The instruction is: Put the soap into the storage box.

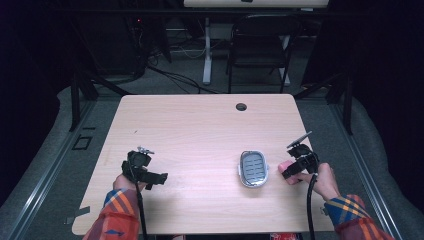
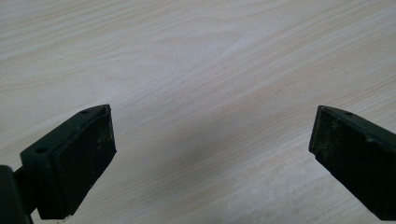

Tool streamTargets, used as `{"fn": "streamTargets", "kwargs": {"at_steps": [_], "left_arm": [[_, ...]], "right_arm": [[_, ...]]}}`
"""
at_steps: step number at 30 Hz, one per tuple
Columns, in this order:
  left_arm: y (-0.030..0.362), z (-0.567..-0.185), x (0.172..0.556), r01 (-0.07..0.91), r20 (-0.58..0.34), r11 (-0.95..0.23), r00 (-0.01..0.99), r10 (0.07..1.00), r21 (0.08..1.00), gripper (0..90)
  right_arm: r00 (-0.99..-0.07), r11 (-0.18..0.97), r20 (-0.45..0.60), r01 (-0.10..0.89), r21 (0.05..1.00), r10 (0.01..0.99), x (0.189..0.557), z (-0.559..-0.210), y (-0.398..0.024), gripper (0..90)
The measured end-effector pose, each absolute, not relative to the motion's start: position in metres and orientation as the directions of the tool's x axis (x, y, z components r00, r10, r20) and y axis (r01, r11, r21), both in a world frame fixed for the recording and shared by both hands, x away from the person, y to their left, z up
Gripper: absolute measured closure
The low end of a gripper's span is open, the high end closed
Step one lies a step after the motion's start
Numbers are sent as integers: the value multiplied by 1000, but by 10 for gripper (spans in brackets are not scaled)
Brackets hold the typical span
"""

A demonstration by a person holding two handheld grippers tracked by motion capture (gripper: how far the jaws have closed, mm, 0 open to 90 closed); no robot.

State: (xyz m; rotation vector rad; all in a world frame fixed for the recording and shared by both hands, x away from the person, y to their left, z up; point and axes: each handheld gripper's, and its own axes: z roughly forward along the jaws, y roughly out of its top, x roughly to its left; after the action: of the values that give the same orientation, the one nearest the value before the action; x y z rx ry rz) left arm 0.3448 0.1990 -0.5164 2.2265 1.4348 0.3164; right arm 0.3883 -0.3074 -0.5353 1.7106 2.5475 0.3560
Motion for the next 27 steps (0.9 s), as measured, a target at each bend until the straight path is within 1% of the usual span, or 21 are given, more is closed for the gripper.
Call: {"fn": "streamTargets", "kwargs": {"at_steps": [3,6,11,13,27], "left_arm": [[199,-516,345,794,-59,-343,427,902,501,3],[199,-516,345,795,-60,-343,427,902,500,3],[199,-517,345,795,-61,-342,426,902,502,3],[199,-517,345,795,-61,-342,427,902,502,3],[197,-517,347,793,-60,-351,436,898,498,3]], "right_arm": [[-410,391,70,900,193,909,390,-532,-309,370],[-399,376,77,901,217,914,389,-532,-309,370],[-417,395,69,895,207,906,390,-528,-311,370],[-412,388,74,895,220,908,390,-526,-312,371],[-428,410,43,885,219,903,391,-516,-316,371]]}}
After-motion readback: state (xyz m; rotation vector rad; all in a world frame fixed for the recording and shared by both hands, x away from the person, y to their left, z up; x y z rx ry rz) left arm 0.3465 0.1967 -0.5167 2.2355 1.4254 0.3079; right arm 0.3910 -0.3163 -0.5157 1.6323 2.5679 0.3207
